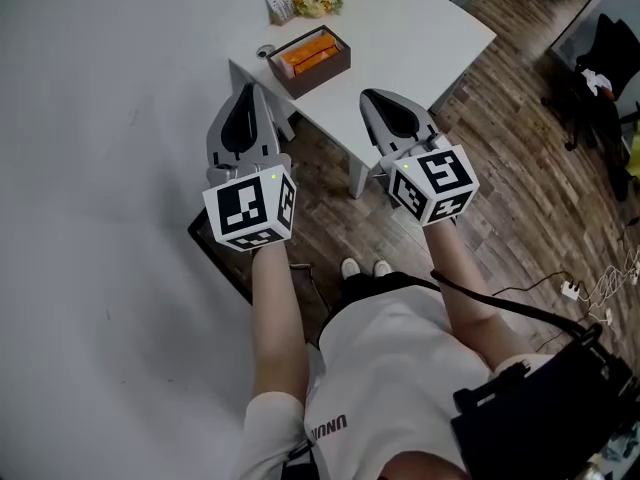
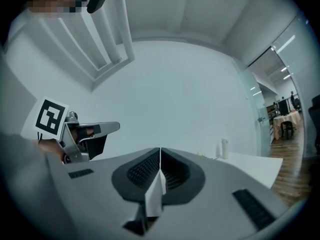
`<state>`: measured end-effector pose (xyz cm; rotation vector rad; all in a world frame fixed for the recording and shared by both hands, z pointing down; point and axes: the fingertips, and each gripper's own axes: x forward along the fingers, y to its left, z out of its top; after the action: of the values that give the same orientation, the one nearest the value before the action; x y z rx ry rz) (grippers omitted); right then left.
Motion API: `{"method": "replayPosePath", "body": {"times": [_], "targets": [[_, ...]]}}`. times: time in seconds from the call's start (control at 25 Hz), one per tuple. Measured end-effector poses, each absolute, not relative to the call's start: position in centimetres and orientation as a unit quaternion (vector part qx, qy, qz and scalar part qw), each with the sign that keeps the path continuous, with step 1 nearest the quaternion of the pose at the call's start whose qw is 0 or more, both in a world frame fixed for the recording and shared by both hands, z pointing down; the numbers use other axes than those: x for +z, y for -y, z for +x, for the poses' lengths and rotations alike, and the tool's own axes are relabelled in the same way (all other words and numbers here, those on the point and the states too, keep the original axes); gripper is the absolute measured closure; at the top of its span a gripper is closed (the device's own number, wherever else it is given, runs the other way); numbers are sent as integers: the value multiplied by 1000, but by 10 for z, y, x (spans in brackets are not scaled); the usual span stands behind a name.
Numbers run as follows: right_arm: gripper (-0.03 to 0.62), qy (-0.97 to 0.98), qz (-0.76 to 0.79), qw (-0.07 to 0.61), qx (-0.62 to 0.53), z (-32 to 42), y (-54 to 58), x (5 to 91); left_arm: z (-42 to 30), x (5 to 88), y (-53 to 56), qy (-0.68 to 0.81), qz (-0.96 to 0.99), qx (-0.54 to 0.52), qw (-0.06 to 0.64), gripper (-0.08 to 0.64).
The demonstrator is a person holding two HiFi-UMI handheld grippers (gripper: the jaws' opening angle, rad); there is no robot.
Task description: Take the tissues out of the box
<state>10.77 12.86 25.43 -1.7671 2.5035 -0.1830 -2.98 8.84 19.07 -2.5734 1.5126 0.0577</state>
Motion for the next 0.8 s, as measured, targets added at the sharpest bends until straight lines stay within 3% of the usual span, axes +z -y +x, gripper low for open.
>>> {"method": "replayPosePath", "body": {"times": [0.8], "targets": [[571,-807,-588,32,-41,119,-71,253,-28,191,-40,-492,-866,16,86,546]]}}
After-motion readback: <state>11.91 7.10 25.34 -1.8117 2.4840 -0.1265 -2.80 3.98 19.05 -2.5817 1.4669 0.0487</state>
